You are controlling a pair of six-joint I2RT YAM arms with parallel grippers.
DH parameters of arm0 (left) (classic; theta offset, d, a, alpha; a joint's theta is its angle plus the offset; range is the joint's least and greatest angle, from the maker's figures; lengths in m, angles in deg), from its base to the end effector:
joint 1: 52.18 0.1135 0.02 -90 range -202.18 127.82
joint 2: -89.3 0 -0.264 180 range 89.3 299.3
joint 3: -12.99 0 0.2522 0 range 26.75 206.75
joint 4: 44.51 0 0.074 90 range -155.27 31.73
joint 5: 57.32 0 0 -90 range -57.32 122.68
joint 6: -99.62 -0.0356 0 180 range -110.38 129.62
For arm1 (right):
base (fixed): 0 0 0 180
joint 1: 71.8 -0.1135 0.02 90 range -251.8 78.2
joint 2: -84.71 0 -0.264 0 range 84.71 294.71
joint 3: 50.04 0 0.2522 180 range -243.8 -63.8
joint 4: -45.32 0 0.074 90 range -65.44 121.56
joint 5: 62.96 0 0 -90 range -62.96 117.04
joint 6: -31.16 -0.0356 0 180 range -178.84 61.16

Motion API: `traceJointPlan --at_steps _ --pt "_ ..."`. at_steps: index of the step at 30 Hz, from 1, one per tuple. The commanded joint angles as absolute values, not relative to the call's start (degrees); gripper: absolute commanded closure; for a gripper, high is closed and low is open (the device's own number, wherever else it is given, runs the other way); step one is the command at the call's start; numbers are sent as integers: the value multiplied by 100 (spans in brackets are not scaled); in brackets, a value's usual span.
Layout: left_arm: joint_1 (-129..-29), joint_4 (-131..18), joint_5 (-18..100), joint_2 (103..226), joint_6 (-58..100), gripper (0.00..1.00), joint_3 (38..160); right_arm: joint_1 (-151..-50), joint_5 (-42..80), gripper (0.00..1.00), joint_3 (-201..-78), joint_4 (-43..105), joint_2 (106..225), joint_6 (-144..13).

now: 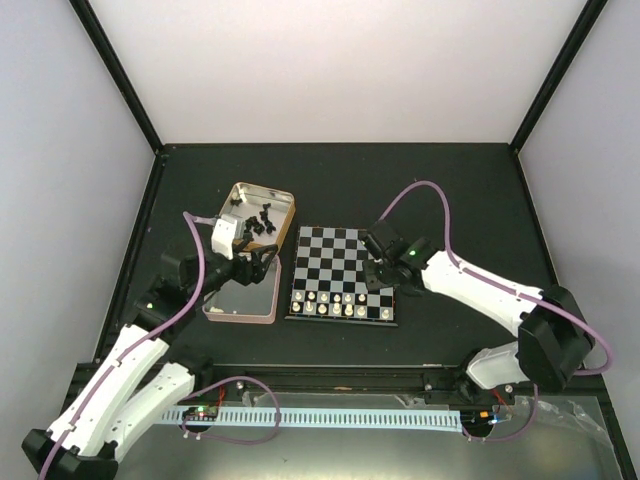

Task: Set up the chess pieces on the board
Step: Place the chess piece on the chessboard.

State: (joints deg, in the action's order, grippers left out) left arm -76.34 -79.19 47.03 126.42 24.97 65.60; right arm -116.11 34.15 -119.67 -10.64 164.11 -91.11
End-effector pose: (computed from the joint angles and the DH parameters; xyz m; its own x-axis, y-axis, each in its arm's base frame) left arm 0.1378 -0.0715 0.3045 -0.4507 -0.0789 -0.8892 0.5089 0.7956 -0.3286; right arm 0.1926 0.1819 0.2305 -0.9022 -0.1404 -0.4078 -0.2070 0.9704 0.1240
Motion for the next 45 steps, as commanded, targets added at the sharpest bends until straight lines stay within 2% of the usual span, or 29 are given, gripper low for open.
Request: traceJointPlan --at_steps 1,23,27,31,36,43,45 --pt "-7670 -7805 4607 12600 2525 19 6610 -11608 3264 99 -11763 -1073 16654 -9264" --pt "-7670 -7886 4512 12668 2573 18 6584 -11609 2653 92 -11512 -720 17395 -9171" --pt "-7666 -7967 4304 12745 2777 16 6618 -11605 2638 85 -11591 -836 17394 -9050" --pt "-7670 -8207 3815 12806 3158 4 6613 -11601 2692 76 -11677 -985 17190 -9061" --pt "-7641 -8835 3504 13183 3575 1 6674 -11607 3130 70 -11906 -1150 16760 -9164" --pt "-7430 -10012 3735 14362 3889 2 6885 -11595 3711 68 -12183 -933 16667 -8916" --pt "-7347 -10312 3761 14699 3947 12 6997 -11596 3756 68 -12242 -834 16758 -8802"
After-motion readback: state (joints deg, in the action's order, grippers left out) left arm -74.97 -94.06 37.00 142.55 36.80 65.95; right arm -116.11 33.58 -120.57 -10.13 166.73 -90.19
